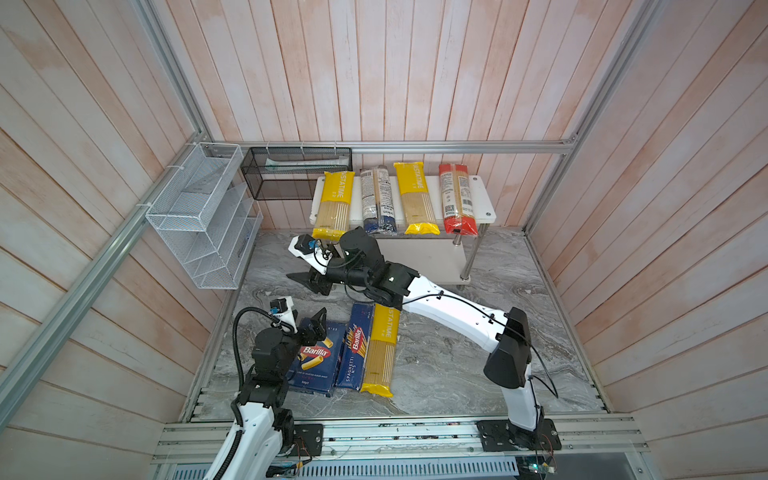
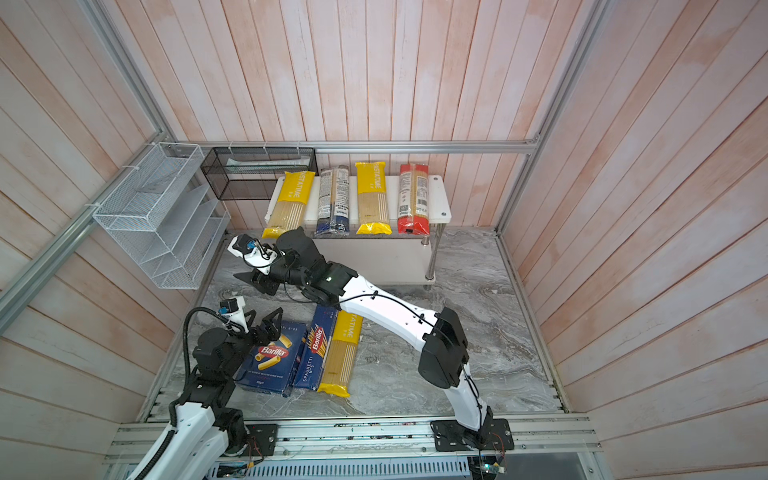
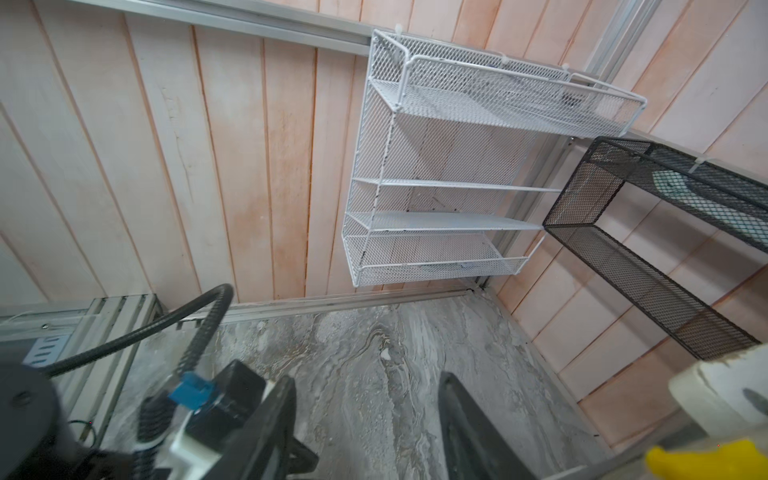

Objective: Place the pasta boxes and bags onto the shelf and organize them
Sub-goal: 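Move the right gripper down over the remaining PASTATIME bag on the table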

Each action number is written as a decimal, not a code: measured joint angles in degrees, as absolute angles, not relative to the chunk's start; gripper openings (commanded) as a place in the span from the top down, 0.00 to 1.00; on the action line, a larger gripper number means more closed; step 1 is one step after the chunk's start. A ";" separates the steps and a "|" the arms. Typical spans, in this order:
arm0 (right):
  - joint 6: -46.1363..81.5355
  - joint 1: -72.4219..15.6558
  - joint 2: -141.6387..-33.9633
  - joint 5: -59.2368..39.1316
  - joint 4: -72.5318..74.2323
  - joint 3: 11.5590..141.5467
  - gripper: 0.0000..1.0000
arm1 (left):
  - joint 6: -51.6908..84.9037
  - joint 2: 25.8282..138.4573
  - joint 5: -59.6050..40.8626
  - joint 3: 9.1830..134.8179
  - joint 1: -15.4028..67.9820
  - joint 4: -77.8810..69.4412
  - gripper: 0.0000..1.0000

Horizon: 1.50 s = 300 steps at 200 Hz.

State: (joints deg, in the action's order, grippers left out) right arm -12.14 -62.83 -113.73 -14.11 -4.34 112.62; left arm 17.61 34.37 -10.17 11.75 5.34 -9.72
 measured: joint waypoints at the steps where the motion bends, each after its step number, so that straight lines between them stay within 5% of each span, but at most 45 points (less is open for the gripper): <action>1: -12.03 -63.05 -113.23 -13.96 -4.25 111.98 0.44 | 17.61 34.35 -10.20 11.75 5.34 -9.69 0.00; 82: 3.73 -65.95 -77.28 3.68 1.52 70.28 0.43 | 17.61 31.14 -10.02 11.75 5.34 -9.19 0.00; 154: 24.25 -65.95 -58.26 17.98 -7.03 50.50 0.40 | 19.11 27.33 -14.66 14.96 8.88 -5.96 0.00; 300: 46.78 -65.95 -66.48 24.38 -5.28 33.98 0.27 | 14.57 36.03 -12.10 8.27 18.44 -18.02 0.00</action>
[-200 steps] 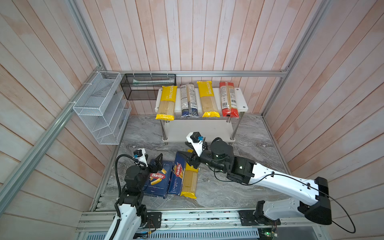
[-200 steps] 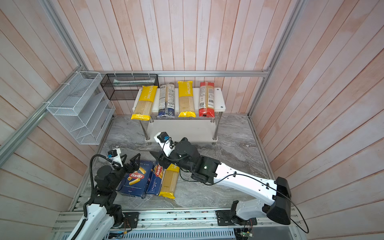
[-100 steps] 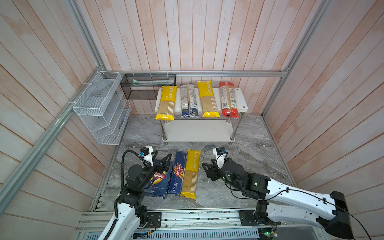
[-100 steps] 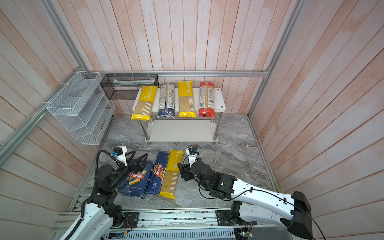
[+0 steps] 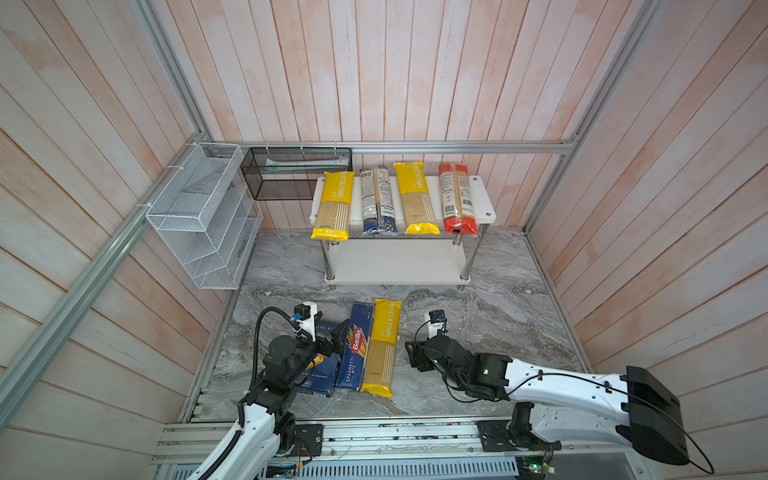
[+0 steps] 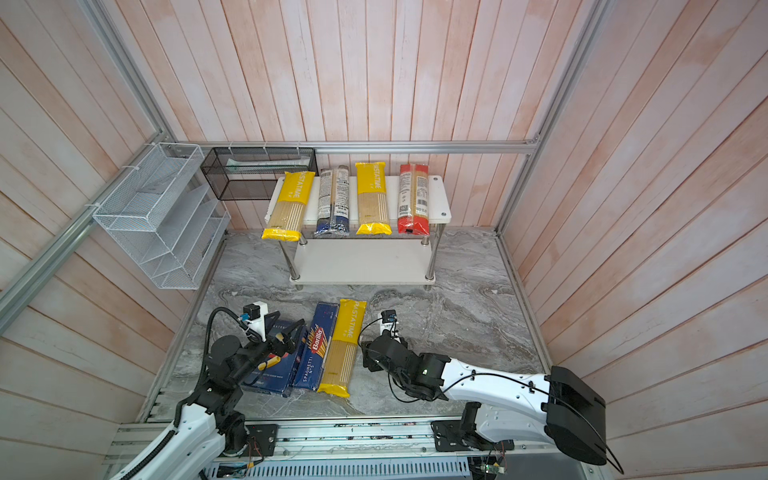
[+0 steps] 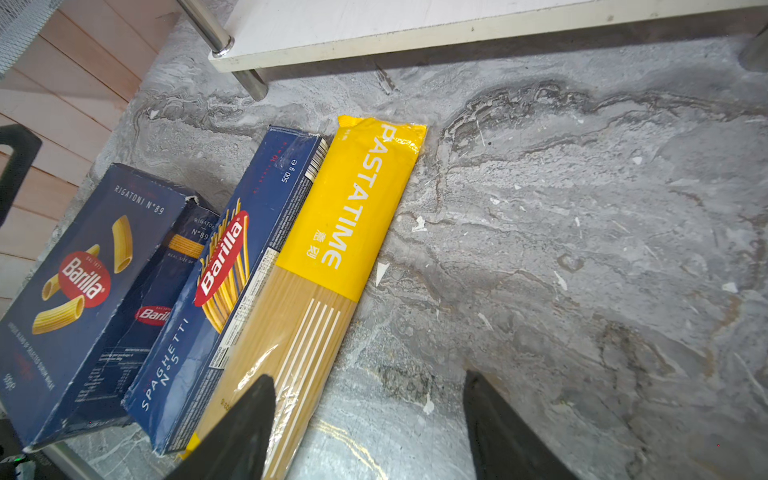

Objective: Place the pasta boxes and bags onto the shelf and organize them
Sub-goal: 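Move the right gripper down over the remaining PASTATIME bag on the table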

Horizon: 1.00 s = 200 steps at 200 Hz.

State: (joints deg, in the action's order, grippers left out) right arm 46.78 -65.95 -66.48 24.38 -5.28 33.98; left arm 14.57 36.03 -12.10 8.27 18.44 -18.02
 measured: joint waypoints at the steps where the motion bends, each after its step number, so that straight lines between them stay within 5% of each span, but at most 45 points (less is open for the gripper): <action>1: 46.81 -65.95 -66.59 24.38 -5.17 33.98 0.27 | 14.55 36.21 -12.05 8.27 18.44 -18.02 0.00; 200: 44.49 -61.41 -90.83 16.36 -3.09 46.39 0.22 | 14.61 36.99 -9.82 8.27 18.44 -18.00 0.00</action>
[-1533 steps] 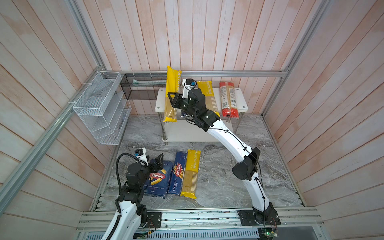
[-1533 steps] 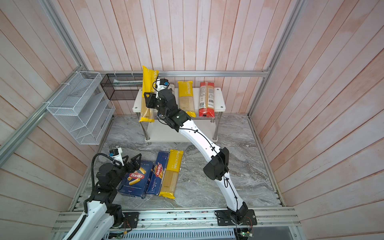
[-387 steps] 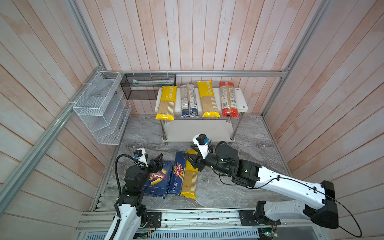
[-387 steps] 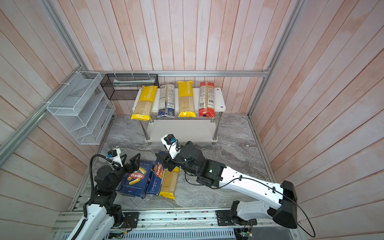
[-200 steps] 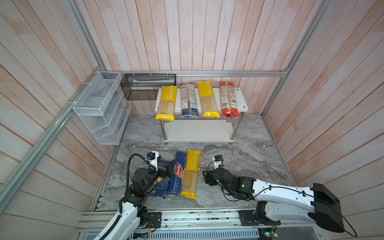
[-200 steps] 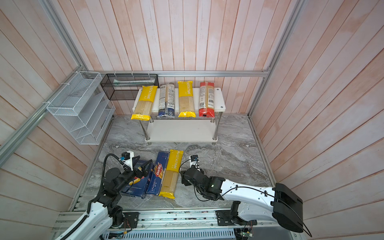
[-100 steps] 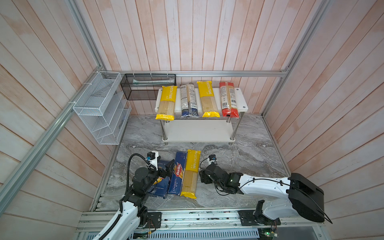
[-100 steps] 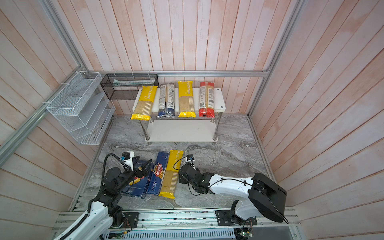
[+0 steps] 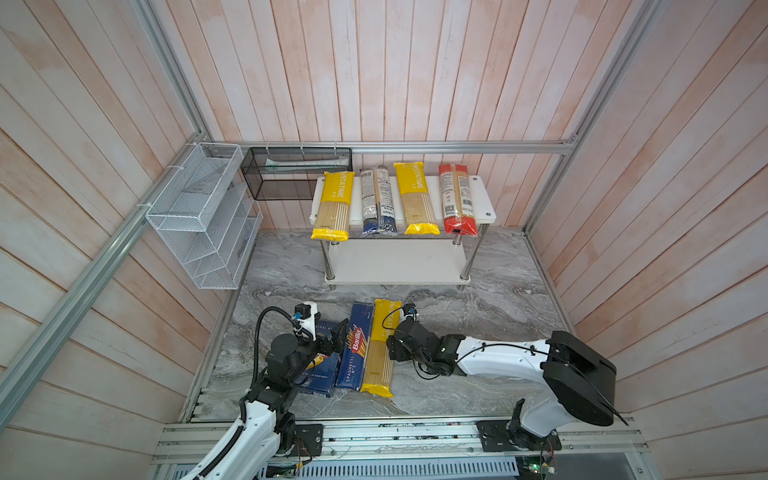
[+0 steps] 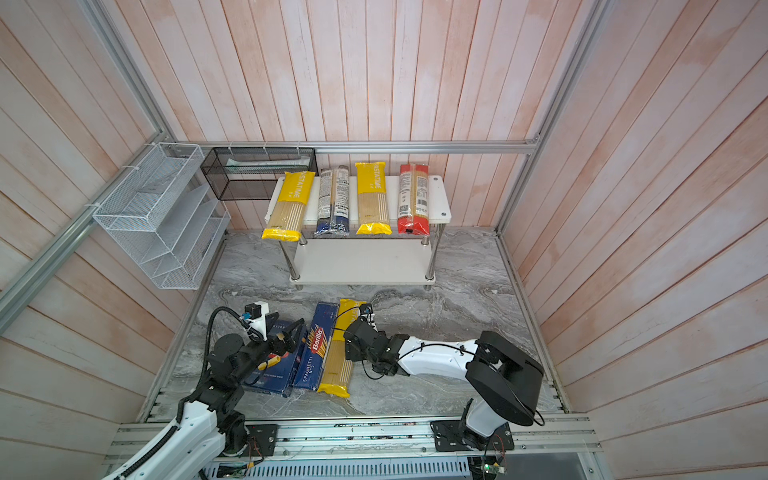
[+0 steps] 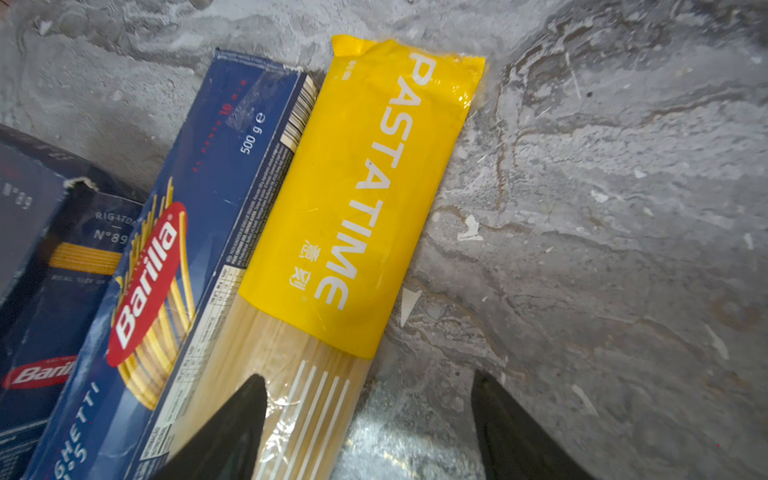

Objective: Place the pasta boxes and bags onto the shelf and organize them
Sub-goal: 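Move the right gripper down over the remaining PASTATIME bag on the table, then lower the open right gripper around the yellow PASTATIME bag's end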

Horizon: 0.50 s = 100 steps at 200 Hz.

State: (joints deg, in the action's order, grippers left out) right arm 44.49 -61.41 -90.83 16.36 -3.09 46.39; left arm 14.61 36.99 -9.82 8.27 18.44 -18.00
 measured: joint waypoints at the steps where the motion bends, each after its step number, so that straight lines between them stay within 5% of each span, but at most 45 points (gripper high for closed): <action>1: 44.49 -61.41 -90.91 16.32 -3.11 46.46 0.22 | 14.61 36.99 -9.80 8.27 18.44 -18.00 0.00; 100: 42.54 -61.45 -96.77 14.85 -4.58 49.12 0.21 | 14.63 37.89 -8.95 8.27 18.44 -18.00 0.00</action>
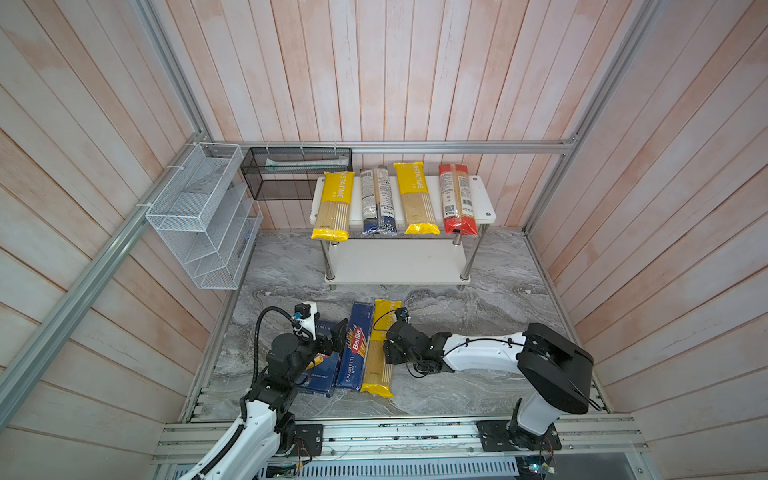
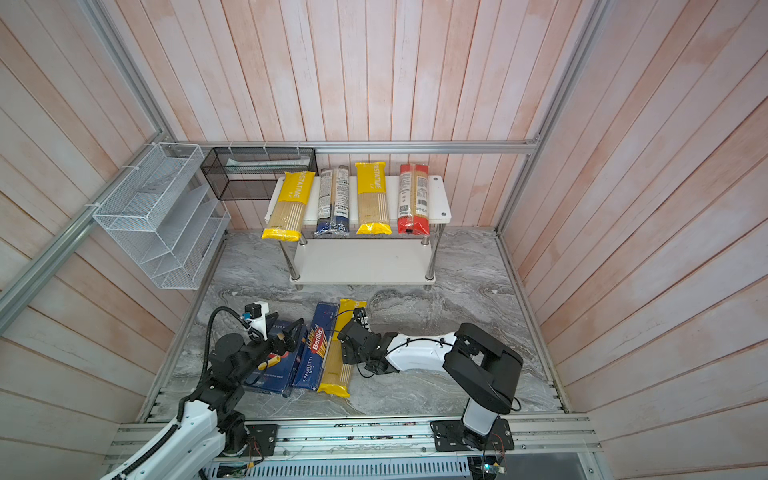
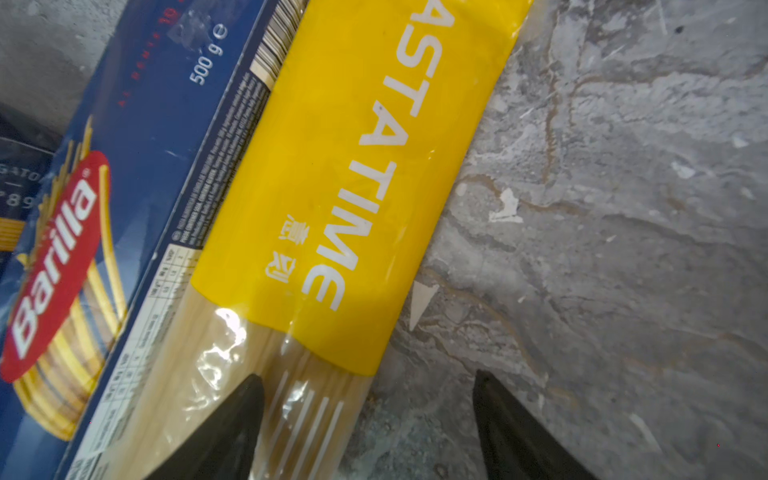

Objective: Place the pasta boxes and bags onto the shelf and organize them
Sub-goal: 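Lower the open right gripper around the yellow PASTATIME bag's end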

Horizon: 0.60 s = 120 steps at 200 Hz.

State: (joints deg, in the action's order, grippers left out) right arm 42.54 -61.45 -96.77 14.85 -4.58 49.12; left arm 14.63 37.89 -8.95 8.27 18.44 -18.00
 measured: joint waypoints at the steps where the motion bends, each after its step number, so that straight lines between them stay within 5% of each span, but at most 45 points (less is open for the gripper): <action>1: 42.52 -61.45 -96.77 14.85 -4.60 49.15 0.21 | 14.63 37.91 -8.95 8.27 18.44 -18.00 0.00; 120: 43.03 -57.17 -94.00 13.61 -7.42 45.78 0.19 | 14.63 38.17 -8.97 8.29 18.44 -18.00 0.00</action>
